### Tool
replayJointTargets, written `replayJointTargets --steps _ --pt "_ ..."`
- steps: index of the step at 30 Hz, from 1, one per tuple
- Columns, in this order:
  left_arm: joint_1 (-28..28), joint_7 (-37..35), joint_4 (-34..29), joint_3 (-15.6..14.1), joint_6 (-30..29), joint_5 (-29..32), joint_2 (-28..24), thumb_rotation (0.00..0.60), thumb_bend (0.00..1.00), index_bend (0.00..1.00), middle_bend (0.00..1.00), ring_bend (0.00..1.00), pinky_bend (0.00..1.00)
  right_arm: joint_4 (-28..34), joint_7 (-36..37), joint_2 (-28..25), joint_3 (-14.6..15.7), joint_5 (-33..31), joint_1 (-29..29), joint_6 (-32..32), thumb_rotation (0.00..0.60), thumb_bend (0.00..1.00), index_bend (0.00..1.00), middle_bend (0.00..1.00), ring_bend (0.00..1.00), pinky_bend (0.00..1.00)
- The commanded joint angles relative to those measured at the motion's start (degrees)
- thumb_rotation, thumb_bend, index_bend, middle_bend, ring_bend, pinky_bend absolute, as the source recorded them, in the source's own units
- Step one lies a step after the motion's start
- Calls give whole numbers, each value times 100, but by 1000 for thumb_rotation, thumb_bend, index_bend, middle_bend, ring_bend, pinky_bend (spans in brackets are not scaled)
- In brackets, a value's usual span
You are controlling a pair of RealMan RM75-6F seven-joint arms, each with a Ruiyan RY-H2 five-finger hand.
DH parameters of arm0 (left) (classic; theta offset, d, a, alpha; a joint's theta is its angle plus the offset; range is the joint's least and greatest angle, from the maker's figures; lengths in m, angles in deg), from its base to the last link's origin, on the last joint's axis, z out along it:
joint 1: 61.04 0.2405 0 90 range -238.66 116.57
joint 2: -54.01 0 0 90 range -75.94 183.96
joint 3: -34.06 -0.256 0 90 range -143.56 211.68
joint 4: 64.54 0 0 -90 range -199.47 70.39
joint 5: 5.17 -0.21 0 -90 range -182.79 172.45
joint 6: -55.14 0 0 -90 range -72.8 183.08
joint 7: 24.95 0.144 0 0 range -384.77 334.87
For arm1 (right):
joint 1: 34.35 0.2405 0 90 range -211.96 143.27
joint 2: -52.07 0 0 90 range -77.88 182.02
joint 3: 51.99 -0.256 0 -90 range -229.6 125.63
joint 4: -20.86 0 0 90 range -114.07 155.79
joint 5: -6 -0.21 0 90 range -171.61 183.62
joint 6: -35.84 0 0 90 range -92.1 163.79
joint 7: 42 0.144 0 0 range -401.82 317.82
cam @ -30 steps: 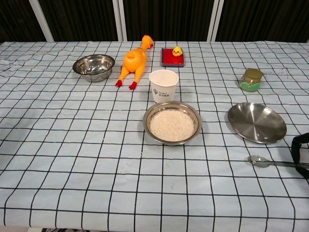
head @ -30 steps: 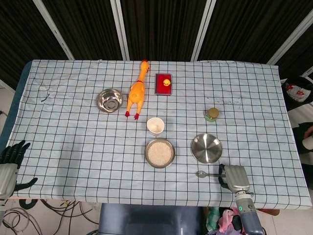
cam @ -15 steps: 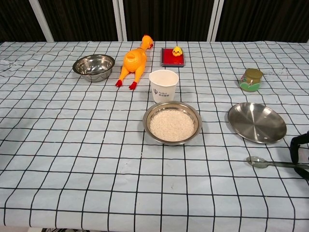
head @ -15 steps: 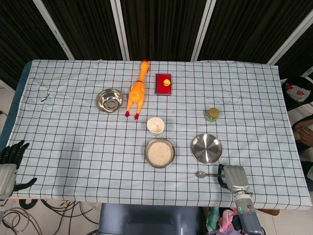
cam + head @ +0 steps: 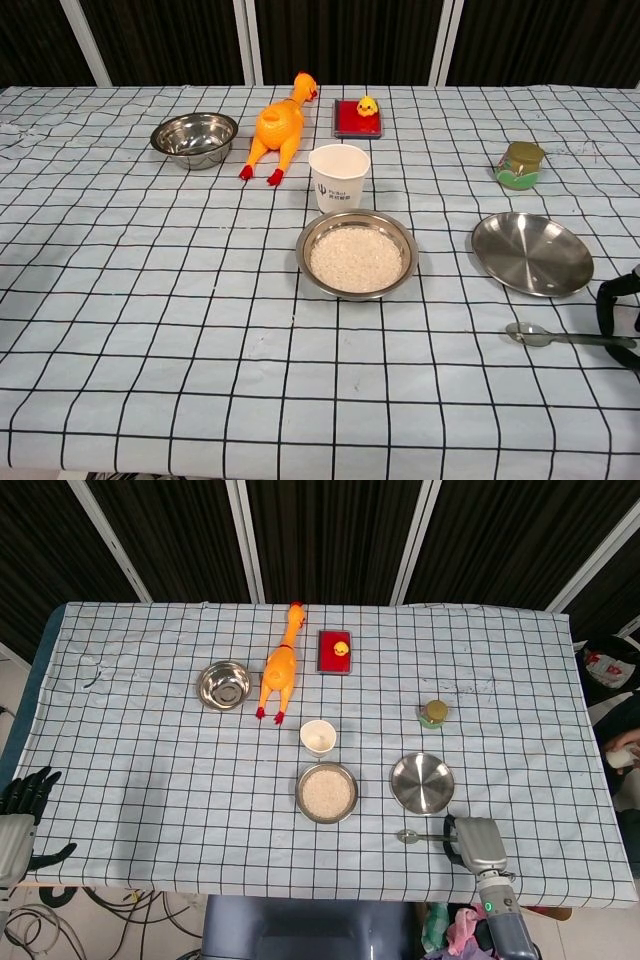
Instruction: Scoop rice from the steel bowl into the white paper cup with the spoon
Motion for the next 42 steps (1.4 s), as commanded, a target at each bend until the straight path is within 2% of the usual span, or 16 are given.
replayJointTargets --steps 1,8,11,16,23,29,33,37,42 --pt "-1 -9 -4 2 2 2 -1 600 8 0 0 0 0 147 -87 -38 -75 57 57 57 600 369 560 1000 1000 1000" --pt "-9 -23 -12 1 29 16 -19 600 8 0 0 0 0 672 -568 -130 -387 152 319 171 600 374 561 1000 1000 1000" --pt "-14 -46 -21 5 46 31 -28 600 8 0 0 0 0 922 -1027 -124 -562 196 528 185 600 374 560 1000 1000 1000" --pt "-26 -108 -60 13 82 61 -52 600 8 0 0 0 0 1237 -2115 66 -842 200 952 207 600 374 561 1000 1000 1000" --pt "-49 -180 -106 10 141 76 -86 600 8 0 0 0 0 1250 -3652 540 -1120 -42 1515 211 600 374 561 1000 1000 1000" --pt "-70 -260 -164 11 208 114 -126 600 7 0 0 0 0 841 -4907 1053 -1108 -52 1961 313 600 374 561 1000 1000 1000" --pt "-85 -356 -227 6 276 152 -163 600 7 0 0 0 0 493 -5268 1359 -1088 -44 2143 352 600 374 561 1000 1000 1000" --pt "-98 -422 -272 1 318 163 -208 600 8 0 0 0 0 -70 -5713 1581 -958 369 2438 358 600 375 561 1000 1000 1000" --pt "-117 -487 -307 2 369 185 -237 600 8 0 0 0 0 -573 -5894 1785 -865 722 2691 301 600 373 561 1000 1000 1000"
